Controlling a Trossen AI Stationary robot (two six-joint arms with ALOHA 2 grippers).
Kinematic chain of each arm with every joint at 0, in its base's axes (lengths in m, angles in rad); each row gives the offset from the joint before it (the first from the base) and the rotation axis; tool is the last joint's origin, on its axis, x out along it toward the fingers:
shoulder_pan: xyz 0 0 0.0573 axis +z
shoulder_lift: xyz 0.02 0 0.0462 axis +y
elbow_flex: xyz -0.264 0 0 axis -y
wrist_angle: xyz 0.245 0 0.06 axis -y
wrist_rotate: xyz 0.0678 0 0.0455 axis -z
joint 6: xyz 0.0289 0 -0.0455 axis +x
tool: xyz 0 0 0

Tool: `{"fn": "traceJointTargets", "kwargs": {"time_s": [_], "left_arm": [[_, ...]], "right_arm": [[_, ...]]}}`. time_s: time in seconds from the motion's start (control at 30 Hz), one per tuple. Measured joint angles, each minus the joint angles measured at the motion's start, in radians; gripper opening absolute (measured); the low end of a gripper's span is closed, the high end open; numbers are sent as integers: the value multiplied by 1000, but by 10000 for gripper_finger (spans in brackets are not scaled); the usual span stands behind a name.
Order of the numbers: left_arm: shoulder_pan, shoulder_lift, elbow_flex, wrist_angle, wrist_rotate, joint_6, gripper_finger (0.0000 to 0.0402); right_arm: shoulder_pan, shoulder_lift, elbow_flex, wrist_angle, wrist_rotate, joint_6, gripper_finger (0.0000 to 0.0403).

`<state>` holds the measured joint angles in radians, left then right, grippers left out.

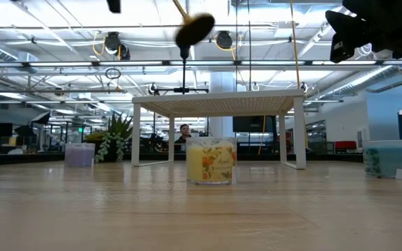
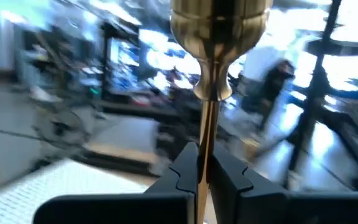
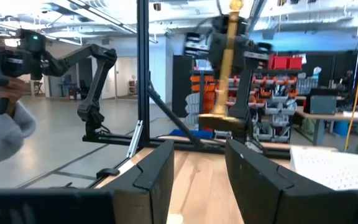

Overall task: Pick & Place candle stick holders
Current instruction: Put the golden candle holder on the shelf

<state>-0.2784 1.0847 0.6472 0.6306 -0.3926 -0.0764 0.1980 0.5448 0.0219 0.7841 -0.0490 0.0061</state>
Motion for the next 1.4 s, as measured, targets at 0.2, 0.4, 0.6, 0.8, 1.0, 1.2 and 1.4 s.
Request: {"fn": "traceJointTargets", "kwargs": {"time_s": [0.2, 0.4, 0.6, 0.8, 1.0, 1.2, 1.4], "left_arm": [[175, 76, 75, -12, 43, -11, 16], [278, 240, 276, -132, 77, 56, 18], [360, 400, 456, -201, 78, 73, 19], [422, 525, 545, -195, 59, 66, 20], [463, 599, 567, -201, -32, 67, 20], [478, 607, 569, -194, -68, 71, 21], [487, 607, 569, -204, -73, 68, 21]], "right_arm": [[0, 1, 0, 14, 3, -42, 139], [-1, 7, 0, 20, 127, -56, 139], [-1, 8, 0, 10, 179, -49, 139], [0, 8, 0, -2, 179, -49, 139], [0, 9, 0, -26, 179, -44, 139], [0, 9, 0, -32, 179, -44, 139], [0, 9, 0, -32, 179, -44, 139]]}}
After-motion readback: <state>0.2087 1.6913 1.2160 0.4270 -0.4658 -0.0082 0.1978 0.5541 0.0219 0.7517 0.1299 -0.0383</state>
